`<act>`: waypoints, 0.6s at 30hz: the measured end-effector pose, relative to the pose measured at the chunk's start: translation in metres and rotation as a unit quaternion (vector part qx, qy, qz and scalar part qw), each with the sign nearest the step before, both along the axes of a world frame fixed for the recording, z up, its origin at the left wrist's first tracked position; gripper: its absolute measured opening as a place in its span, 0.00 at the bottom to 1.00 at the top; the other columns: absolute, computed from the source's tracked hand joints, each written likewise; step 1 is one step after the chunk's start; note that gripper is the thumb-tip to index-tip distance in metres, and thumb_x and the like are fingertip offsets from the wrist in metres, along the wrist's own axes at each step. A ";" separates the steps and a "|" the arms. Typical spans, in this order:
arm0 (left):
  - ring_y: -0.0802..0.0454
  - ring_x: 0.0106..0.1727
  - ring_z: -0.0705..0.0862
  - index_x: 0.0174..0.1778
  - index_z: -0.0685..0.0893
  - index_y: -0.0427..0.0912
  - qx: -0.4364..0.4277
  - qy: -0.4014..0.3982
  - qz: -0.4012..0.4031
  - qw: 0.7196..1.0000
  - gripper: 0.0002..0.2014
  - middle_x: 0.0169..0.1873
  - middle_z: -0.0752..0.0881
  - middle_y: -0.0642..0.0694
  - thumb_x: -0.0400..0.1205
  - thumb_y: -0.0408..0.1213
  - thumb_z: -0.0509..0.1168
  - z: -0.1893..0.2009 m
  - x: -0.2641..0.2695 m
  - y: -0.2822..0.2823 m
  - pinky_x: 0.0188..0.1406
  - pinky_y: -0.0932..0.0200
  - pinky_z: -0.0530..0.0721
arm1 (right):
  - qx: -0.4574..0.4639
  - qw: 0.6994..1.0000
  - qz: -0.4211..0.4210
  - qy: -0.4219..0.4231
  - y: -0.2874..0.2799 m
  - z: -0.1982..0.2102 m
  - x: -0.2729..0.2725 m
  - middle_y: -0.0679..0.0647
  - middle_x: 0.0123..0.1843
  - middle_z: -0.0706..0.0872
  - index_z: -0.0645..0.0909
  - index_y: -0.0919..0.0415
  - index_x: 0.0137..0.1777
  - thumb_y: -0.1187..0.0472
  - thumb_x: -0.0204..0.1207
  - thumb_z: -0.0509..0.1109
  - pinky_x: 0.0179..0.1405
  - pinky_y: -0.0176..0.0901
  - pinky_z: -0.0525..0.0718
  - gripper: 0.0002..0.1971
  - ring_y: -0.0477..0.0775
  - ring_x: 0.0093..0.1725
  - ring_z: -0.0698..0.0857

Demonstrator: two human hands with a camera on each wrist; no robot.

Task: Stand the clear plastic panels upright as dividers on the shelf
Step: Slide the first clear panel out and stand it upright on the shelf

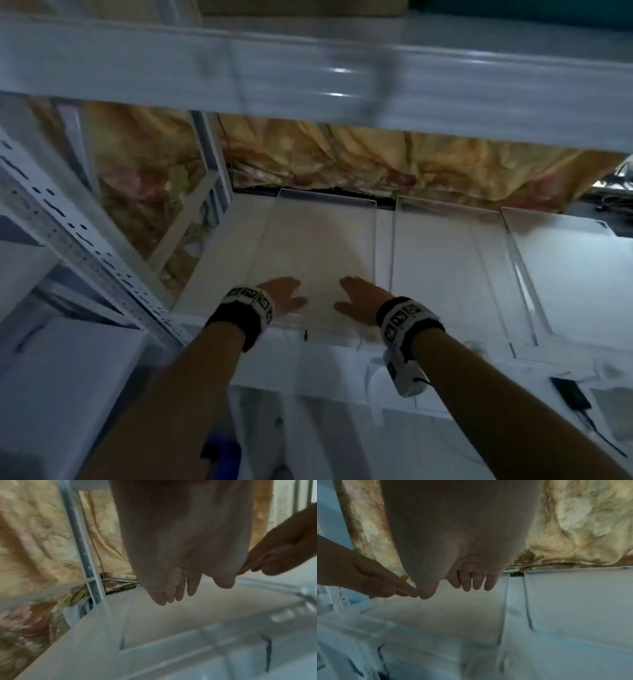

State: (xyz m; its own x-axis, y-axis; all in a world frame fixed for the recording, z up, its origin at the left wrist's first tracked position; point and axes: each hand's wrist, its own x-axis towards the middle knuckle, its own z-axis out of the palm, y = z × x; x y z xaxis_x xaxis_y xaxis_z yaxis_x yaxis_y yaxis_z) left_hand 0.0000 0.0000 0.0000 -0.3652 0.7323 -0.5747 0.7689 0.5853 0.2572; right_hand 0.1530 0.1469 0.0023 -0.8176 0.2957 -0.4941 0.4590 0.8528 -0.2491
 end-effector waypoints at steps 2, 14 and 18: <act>0.46 0.86 0.51 0.85 0.49 0.43 -0.014 -0.007 -0.049 0.999 0.36 0.86 0.48 0.43 0.86 0.56 0.52 -0.013 -0.004 -0.009 0.83 0.51 0.51 | -0.015 1.000 -0.008 -0.011 -0.004 -0.011 0.000 0.55 0.87 0.50 0.47 0.60 0.84 0.43 0.84 0.53 0.84 0.50 0.54 0.35 0.55 0.85 0.53; 0.46 0.85 0.34 0.83 0.40 0.58 0.083 0.073 -0.150 0.982 0.52 0.84 0.35 0.47 0.65 0.79 0.43 -0.085 -0.009 -0.009 0.81 0.49 0.34 | 0.004 0.991 -0.013 0.135 0.014 -0.075 0.099 0.54 0.85 0.59 0.62 0.60 0.81 0.29 0.74 0.29 0.82 0.41 0.49 0.47 0.54 0.85 0.57; 0.49 0.84 0.33 0.83 0.40 0.59 0.082 0.060 -0.140 0.985 0.51 0.84 0.35 0.48 0.67 0.78 0.50 -0.084 -0.010 -0.005 0.80 0.52 0.32 | 0.008 0.989 0.026 0.144 0.030 -0.071 0.113 0.50 0.85 0.58 0.63 0.57 0.81 0.30 0.75 0.28 0.82 0.36 0.46 0.45 0.48 0.84 0.52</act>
